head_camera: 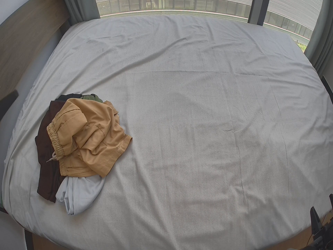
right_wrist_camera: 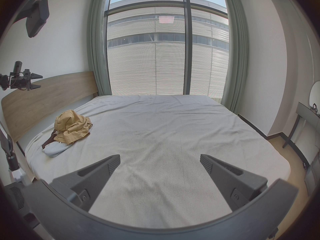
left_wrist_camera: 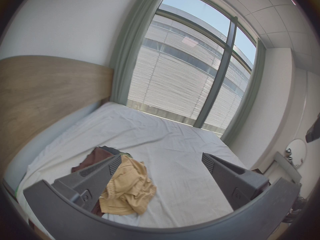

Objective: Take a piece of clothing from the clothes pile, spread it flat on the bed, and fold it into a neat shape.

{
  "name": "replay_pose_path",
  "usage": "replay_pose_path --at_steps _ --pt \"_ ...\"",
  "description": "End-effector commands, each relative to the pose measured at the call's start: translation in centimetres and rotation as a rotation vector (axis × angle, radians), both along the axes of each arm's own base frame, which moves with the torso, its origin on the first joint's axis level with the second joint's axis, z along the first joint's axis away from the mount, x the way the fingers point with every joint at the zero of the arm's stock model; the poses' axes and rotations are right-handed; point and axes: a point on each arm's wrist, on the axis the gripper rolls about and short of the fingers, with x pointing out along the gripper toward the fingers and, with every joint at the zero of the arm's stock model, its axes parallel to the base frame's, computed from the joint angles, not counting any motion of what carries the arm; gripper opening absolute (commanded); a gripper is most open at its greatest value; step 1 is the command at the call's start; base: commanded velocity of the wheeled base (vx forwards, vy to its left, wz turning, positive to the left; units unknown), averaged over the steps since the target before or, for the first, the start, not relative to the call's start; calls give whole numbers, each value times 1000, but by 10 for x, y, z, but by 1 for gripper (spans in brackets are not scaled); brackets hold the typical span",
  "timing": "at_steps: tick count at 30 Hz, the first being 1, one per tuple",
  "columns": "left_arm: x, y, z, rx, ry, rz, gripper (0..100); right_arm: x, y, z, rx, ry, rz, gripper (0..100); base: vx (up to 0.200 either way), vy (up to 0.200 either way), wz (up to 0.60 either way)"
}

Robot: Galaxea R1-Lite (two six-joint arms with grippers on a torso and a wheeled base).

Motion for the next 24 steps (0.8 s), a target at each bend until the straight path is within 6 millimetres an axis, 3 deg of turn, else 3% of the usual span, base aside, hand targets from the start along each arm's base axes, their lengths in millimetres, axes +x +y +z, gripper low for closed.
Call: replay_pose_path --at_steps 1,13,24 --pt "50 -1 0 0 110 -93 100 0 0 -5 0 -1 1 100 0 0 0" --pt "71 4 -32 -14 258 -76 100 0 0 -5 2 -4 1 100 0 0 0" --pt "125 23 -76 -47 423 5 100 0 0 -5 7 -5 1 100 0 0 0"
